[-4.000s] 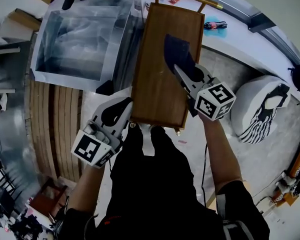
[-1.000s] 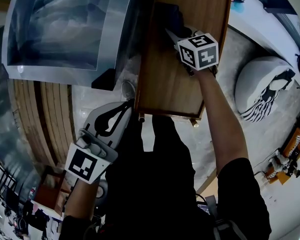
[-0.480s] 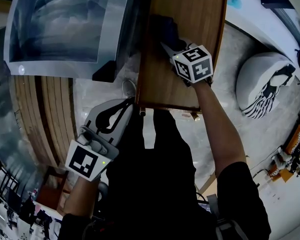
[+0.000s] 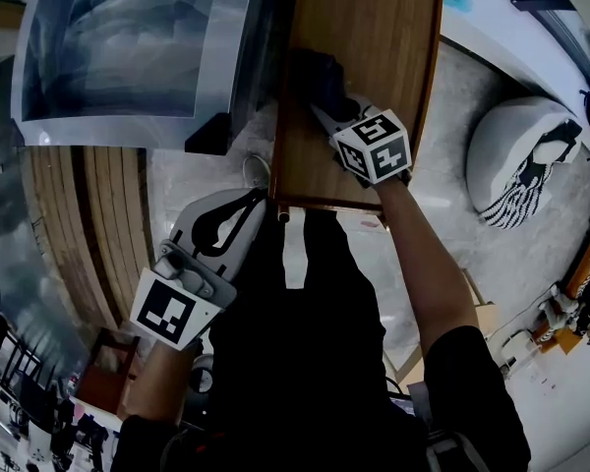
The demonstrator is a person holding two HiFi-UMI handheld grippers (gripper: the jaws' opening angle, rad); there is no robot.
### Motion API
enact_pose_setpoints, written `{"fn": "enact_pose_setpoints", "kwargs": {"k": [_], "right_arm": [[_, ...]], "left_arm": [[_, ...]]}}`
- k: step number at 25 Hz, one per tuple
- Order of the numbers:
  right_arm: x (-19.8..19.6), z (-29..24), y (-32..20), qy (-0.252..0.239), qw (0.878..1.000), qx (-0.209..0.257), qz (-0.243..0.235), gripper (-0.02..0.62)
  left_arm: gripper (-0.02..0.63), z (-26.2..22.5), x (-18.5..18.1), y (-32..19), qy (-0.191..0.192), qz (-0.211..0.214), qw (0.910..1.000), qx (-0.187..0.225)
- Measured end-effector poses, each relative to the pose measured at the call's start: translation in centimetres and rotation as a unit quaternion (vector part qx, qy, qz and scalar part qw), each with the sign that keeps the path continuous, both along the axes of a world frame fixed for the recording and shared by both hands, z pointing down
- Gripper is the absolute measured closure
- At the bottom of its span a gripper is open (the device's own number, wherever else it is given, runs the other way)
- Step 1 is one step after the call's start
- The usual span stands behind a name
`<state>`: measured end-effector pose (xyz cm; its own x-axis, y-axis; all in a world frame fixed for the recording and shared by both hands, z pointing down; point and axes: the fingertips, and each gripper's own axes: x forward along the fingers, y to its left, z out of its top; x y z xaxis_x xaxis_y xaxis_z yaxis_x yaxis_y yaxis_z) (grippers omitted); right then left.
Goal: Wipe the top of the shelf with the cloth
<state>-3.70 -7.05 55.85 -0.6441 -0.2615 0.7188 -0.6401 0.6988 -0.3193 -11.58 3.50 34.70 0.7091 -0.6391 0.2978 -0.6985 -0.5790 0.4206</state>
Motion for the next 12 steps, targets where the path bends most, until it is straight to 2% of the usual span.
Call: {"fn": "enact_pose_setpoints", "kwargs": {"k": [12], "right_arm": [[-0.8, 0.1, 5.9, -0.009, 1.0, -0.023, -0.01, 0.534]], "left_arm": [[0.58, 0.1, 0.3, 0.3, 0.009, 0.011, 0.9999, -0.001]]}}
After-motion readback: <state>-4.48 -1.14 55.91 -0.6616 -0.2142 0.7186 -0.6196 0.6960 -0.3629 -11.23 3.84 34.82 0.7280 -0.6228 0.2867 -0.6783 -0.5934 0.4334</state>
